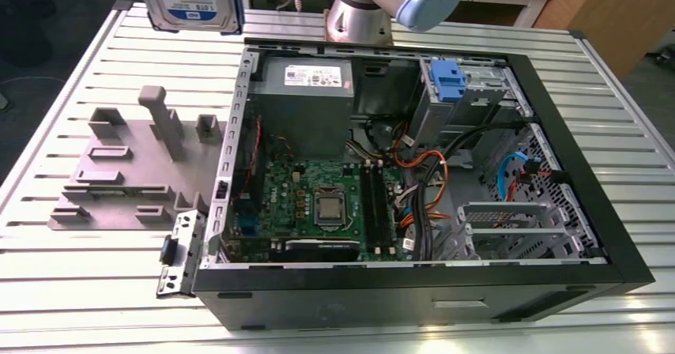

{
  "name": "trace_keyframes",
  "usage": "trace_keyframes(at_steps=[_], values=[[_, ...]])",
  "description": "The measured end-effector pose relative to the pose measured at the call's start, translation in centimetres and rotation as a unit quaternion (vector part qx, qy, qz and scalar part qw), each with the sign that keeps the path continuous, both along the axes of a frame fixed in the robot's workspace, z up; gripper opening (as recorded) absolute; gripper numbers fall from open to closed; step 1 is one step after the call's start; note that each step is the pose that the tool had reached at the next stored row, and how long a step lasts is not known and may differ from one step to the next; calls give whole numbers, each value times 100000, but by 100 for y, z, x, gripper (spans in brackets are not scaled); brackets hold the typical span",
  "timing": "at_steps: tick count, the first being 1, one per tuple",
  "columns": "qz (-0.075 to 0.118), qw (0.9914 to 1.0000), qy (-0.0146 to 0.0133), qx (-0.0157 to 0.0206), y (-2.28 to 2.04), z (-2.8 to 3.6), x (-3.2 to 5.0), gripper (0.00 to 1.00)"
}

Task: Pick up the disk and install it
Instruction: 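Pick up the disk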

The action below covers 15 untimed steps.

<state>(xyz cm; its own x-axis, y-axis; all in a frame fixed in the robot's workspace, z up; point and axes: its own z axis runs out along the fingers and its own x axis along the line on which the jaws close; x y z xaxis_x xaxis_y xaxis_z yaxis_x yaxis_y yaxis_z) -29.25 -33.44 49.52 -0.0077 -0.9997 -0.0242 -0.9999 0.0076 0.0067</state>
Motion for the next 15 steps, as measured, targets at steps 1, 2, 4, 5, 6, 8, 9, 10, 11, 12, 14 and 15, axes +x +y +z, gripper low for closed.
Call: trace_keyframes(at_steps=[1, 2, 4, 5, 6, 8, 9, 10, 11, 12, 14, 15], values=[[-1, 100000, -4, 0, 0, 0, 4, 36], [-3, 100000, 2, 0, 0, 0, 8, 36], [-2, 100000, -1, 1, 0, 0, 16, 36], [-3, 100000, -1, 0, 0, 0, 20, 36], [-1, 100000, 3, -1, 0, 0, 24, 36], [-3, 100000, 3, -1, 0, 0, 32, 36], [-2, 100000, 1, -2, 0, 0, 36, 36], [-1, 100000, 1, 0, 0, 0, 40, 36], [-1, 100000, 2, -2, 0, 0, 44, 36], [-2, 100000, 2, -2, 0, 0, 48, 36], [-4, 100000, 0, -2, 0, 0, 56, 36], [-5, 100000, 3, -2, 0, 0, 60, 36]])
